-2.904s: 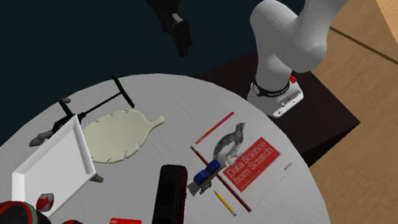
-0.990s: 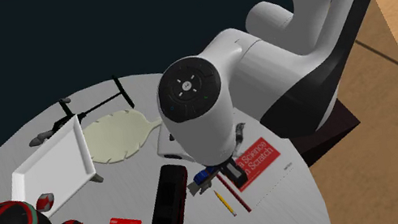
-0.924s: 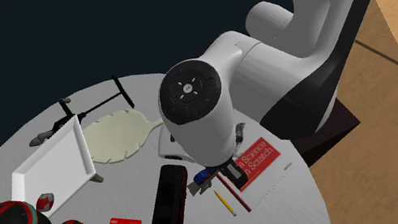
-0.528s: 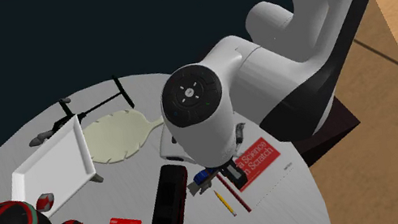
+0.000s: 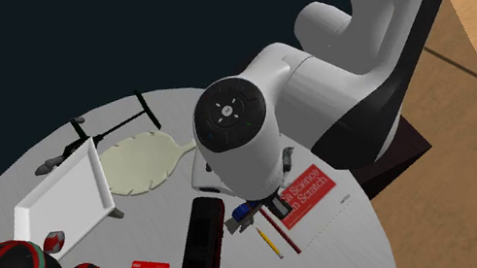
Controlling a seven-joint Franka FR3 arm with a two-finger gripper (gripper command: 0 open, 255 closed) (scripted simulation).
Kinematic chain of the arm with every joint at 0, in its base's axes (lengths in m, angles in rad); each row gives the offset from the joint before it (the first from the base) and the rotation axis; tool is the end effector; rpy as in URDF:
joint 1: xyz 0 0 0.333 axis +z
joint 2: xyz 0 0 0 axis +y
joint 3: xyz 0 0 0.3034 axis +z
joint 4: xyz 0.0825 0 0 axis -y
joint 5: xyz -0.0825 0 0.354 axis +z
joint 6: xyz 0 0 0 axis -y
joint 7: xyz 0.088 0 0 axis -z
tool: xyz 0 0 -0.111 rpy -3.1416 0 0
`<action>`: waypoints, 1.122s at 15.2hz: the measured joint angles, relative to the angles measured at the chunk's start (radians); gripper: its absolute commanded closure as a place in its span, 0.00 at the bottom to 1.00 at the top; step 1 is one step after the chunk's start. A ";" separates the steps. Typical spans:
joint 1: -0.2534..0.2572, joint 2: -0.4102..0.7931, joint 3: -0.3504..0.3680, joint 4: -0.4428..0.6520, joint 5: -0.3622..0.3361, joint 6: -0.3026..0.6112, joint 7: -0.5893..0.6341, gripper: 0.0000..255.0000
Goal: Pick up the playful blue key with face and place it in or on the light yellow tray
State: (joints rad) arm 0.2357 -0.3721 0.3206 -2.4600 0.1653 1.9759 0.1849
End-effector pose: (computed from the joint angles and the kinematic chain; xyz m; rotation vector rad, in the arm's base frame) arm 0.3266 0.2178 0.4144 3.0940 0.4180 -0.2001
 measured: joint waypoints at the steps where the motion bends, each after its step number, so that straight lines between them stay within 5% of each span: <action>1: 0.000 0.000 0.000 0.000 0.000 0.000 0.000 1.00; 17: -0.002 -0.047 -0.019 0.107 -0.005 -0.153 0.000 1.00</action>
State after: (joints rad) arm 0.2335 -0.4190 0.3020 -2.3533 0.1601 1.8229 0.1847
